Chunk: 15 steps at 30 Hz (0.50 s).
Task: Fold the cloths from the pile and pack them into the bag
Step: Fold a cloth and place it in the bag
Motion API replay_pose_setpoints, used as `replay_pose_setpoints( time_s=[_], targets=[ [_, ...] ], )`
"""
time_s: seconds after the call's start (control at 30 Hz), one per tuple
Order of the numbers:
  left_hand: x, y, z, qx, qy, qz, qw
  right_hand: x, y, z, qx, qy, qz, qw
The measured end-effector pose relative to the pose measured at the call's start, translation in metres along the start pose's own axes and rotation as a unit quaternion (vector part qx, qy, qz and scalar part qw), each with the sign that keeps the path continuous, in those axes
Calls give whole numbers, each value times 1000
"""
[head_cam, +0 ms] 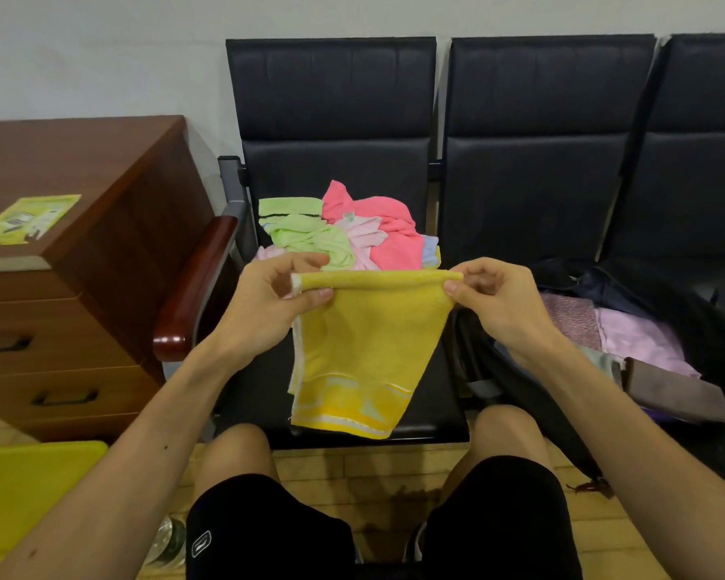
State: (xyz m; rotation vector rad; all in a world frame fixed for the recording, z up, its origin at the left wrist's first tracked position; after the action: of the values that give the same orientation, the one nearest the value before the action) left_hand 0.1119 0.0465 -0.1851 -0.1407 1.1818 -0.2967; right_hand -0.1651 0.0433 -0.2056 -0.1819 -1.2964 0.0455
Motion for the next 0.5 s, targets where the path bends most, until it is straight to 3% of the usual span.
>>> replay_pose_setpoints(
  time_s=[0.13,0.3,0.37,0.5],
  targets=[
    [-11,0,-11,3,30,-58,998,-5,6,-3,25,-103,-25,994],
    [-29,-5,-21,-62,-7,-115,991,16,17,1,-16,-248,26,968],
    [-33,-8,-22,-76,-4,-126,989,6,21,-8,6,-284,-20,959],
    [-36,-12,-26,-68,37,-119,990,-50,50,-56,151,-184,-203,950]
  ],
)
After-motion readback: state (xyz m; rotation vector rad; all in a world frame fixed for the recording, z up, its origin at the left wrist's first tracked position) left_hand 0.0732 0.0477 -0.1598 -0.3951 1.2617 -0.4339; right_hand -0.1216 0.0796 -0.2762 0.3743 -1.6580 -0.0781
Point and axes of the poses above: each hand's wrist, its own y-axis away from the middle knuckle, its own z-axis out of the back of the hand, x = y × z, the point moved 6 cm from there along -y, towards the middle knuckle, and after that the axes turned 1 degree about -z, right-handed, at the moved point
